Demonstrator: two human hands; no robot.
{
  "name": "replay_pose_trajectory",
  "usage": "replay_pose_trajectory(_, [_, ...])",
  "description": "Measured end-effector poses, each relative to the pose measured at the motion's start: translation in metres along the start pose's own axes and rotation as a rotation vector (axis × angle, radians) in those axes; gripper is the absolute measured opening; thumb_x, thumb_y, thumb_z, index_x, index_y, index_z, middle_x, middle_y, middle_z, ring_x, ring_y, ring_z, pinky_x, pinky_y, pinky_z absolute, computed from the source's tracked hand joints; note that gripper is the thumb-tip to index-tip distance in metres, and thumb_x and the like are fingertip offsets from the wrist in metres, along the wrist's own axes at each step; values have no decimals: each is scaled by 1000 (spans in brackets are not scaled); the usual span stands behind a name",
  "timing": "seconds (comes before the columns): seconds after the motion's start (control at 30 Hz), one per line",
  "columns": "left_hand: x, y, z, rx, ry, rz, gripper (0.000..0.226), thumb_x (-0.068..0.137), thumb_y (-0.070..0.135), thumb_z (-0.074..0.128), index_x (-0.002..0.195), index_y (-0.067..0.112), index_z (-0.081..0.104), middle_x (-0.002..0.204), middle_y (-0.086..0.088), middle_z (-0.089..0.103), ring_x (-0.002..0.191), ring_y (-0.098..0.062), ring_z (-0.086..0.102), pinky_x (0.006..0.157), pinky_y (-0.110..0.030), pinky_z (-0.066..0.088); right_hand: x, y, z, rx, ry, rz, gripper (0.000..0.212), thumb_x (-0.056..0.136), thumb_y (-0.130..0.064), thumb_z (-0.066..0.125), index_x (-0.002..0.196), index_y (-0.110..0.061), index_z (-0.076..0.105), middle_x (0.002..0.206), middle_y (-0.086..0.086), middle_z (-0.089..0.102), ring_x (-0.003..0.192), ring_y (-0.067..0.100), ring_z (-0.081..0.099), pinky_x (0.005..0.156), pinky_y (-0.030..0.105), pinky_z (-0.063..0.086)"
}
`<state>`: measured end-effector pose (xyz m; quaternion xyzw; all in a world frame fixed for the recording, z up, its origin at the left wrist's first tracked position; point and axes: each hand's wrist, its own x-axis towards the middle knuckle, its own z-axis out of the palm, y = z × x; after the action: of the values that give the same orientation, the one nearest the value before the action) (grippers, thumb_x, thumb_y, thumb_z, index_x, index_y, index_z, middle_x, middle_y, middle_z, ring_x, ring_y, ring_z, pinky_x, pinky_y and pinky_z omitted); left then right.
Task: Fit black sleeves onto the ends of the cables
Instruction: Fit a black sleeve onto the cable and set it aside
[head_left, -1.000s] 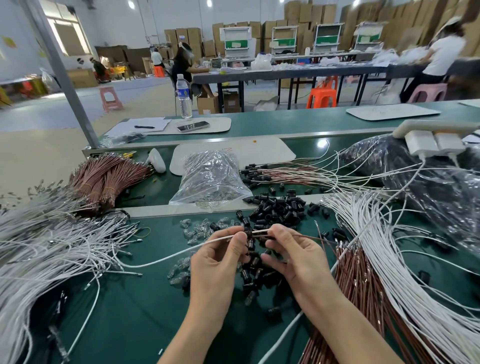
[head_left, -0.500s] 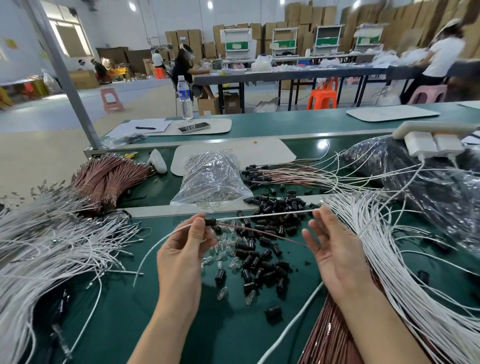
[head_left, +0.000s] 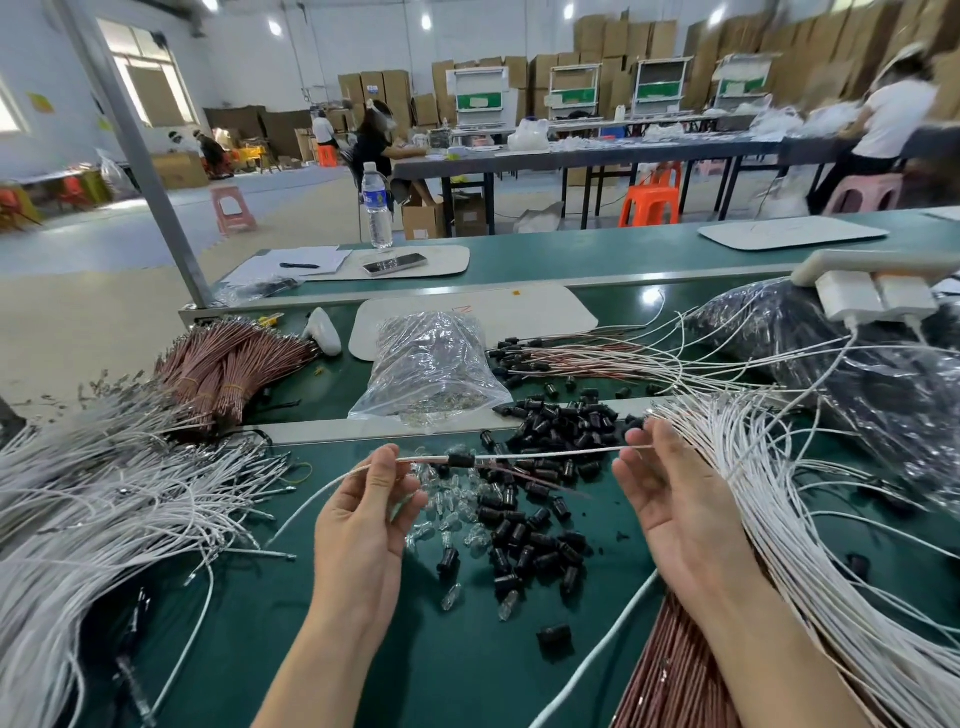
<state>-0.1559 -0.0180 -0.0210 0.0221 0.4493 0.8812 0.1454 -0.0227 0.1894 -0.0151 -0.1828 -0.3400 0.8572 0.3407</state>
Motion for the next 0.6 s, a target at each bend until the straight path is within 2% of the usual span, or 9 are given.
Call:
replay_pose_trajectory(0.13, [-6,-6,7,54,-107,-74,34,76,27,73,105,9,73,88,-2,72,78,-11,69,68,-22,59,-1,5,5,110,4,76,17,83,-9,67,90,-8,82,96,9,77,87,14,75,70,18,59])
replay_pose_trajectory(0.23, [-10,-15,13,181,-172,-35,36,72,30,76,105,15,74,96,-2,74,91,-13,70,79,-25,59,-2,1,7,248,-25,121,19,82,-10,66,93,-7,81,98,8,77,88,13,76,67,15,59])
replay_pose_trajectory(0.3, [-12,-18,16,214,-213,-6,33,71,30,78,101,16,73,99,-10,76,95,-21,72,81,-26,59,-4,0,7,305,-57,145,20,83,-11,66,95,-6,81,97,8,77,87,12,76,65,15,59])
replay_pose_trajectory(0.4, [-13,-18,16,148,-179,3,27,75,21,74,99,9,71,93,-20,75,86,-26,75,73,-23,60,-7,2,9,304,-95,183,20,84,-12,66,95,-7,81,97,9,77,86,13,76,65,15,59])
replay_pose_trajectory(0.6, [-7,-10,11,37,-56,28,32,82,16,68,110,1,70,100,-16,77,83,-19,75,72,-21,59,-3,3,10,235,-21,116,18,81,-10,65,87,-9,82,94,9,78,82,13,76,62,15,58])
